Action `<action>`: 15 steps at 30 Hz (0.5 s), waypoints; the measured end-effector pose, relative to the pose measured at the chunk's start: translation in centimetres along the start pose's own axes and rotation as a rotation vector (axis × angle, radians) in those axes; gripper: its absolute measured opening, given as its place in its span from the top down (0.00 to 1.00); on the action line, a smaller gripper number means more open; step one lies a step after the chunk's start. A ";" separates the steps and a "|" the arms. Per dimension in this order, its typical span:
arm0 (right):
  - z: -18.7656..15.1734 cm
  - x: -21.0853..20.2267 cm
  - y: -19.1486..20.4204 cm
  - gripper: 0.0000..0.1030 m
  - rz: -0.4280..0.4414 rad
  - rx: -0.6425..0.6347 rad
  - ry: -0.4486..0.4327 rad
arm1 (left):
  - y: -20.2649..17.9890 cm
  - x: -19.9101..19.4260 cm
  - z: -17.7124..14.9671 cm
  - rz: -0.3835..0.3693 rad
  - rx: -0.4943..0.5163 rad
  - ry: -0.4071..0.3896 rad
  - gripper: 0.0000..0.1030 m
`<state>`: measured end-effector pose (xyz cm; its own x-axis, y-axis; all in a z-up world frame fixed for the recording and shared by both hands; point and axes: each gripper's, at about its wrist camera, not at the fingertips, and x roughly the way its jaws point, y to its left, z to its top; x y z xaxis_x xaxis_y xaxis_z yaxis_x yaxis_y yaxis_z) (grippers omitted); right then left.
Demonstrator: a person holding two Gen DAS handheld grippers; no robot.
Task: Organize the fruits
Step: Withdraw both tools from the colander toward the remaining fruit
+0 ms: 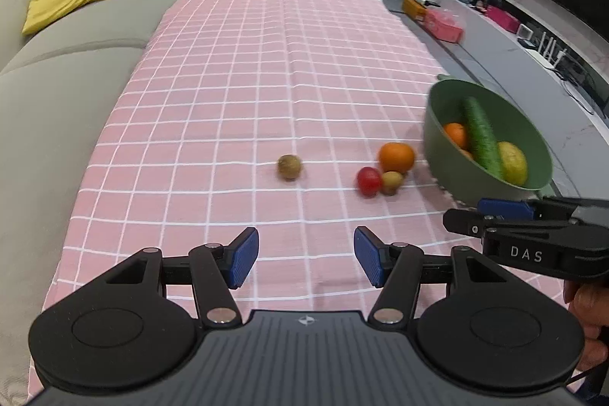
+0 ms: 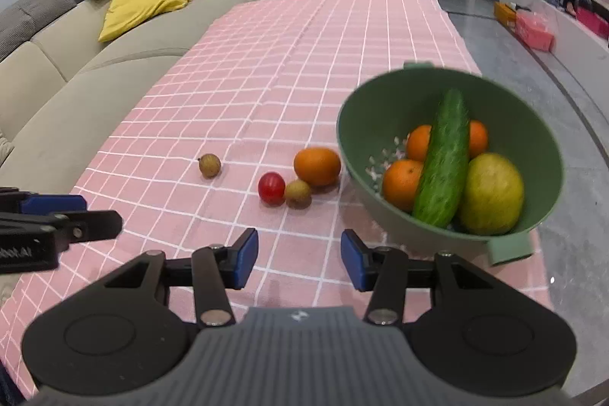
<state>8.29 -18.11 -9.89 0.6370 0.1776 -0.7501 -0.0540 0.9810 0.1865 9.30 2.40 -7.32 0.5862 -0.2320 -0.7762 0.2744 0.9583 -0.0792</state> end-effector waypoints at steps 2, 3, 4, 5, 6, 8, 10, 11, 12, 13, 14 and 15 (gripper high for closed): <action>-0.2 0.9 0.1 0.58 -0.004 0.001 0.002 | 0.6 0.5 -0.1 0.001 -0.012 0.005 0.34; -0.3 1.4 0.3 0.60 -0.007 -0.005 0.000 | 0.7 0.7 -0.2 0.001 -0.015 0.008 0.34; -0.4 1.7 0.4 0.60 -0.008 -0.012 -0.003 | 0.8 1.0 -0.2 0.000 -0.016 0.010 0.34; -0.5 2.0 0.6 0.62 -0.012 -0.023 -0.007 | 0.9 1.3 -0.2 0.000 -0.016 0.012 0.34; -0.6 2.4 0.8 0.63 -0.018 -0.035 -0.012 | 1.0 1.5 -0.1 0.000 -0.015 0.014 0.34; -0.8 3.2 1.1 0.64 -0.030 -0.056 -0.024 | 1.2 2.1 -0.1 -0.001 -0.012 0.018 0.34; -0.9 4.1 1.3 0.68 -0.043 -0.075 -0.033 | 1.4 2.7 0.1 -0.001 -0.004 0.022 0.34; -0.9 4.4 1.4 0.69 -0.050 -0.081 -0.038 | 1.5 3.0 0.2 -0.002 0.001 0.024 0.34; -0.9 4.8 1.4 0.69 -0.056 -0.084 -0.046 | 1.6 3.2 0.3 -0.001 0.006 0.024 0.34; -0.8 5.1 1.4 0.69 -0.063 -0.086 -0.053 | 1.7 3.4 0.5 -0.002 0.010 0.023 0.34; -0.7 5.3 1.5 0.70 -0.069 -0.088 -0.061 | 1.7 3.6 0.6 -0.004 0.014 0.022 0.34; -0.6 5.6 1.5 0.70 -0.071 -0.087 -0.068 | 1.8 3.8 0.7 -0.008 0.022 0.021 0.34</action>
<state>11.33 -15.56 -14.21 0.6921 0.1045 -0.7142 -0.0710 0.9945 0.0766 12.60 3.07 -9.95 0.5682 -0.2361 -0.7883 0.2960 0.9525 -0.0720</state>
